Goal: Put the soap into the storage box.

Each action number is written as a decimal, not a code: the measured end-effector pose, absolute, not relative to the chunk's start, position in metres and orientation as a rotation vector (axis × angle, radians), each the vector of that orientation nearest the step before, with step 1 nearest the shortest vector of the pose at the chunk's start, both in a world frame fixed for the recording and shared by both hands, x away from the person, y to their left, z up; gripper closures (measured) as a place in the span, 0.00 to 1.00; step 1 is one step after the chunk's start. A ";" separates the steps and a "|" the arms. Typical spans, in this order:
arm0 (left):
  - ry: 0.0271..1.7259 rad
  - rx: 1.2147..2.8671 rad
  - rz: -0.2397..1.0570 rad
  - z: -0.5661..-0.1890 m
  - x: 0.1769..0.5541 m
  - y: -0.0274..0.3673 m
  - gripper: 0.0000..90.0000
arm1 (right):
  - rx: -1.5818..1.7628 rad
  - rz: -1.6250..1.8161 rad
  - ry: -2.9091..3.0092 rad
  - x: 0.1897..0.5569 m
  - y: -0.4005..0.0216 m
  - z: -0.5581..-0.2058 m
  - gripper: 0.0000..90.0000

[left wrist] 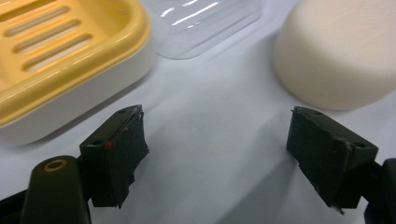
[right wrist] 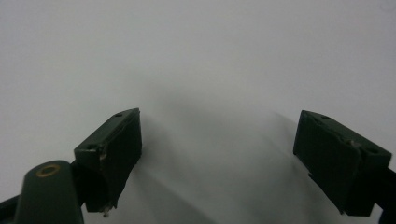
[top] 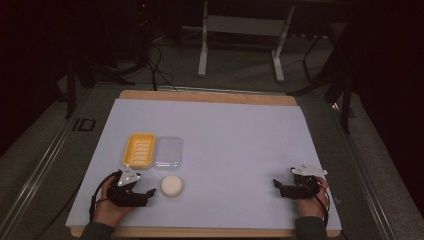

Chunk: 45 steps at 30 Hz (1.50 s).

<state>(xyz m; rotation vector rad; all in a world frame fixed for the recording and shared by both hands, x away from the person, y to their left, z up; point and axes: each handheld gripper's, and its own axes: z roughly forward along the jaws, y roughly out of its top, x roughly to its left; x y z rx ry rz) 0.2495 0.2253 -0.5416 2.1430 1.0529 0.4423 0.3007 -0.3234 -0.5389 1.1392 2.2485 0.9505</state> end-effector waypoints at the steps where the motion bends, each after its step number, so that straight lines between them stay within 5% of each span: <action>1: 1.047 2.147 0.459 -0.541 0.249 0.224 0.22 | 1.129 0.943 2.245 0.299 -0.322 -0.539 0.17; 26: 0.996 2.103 0.432 -0.523 0.246 0.231 0.24 | 1.053 1.038 2.188 0.290 -0.326 -0.537 0.17; 45: 0.889 2.248 0.403 -0.509 0.254 0.223 0.24 | 1.051 1.052 2.172 0.289 -0.327 -0.536 0.17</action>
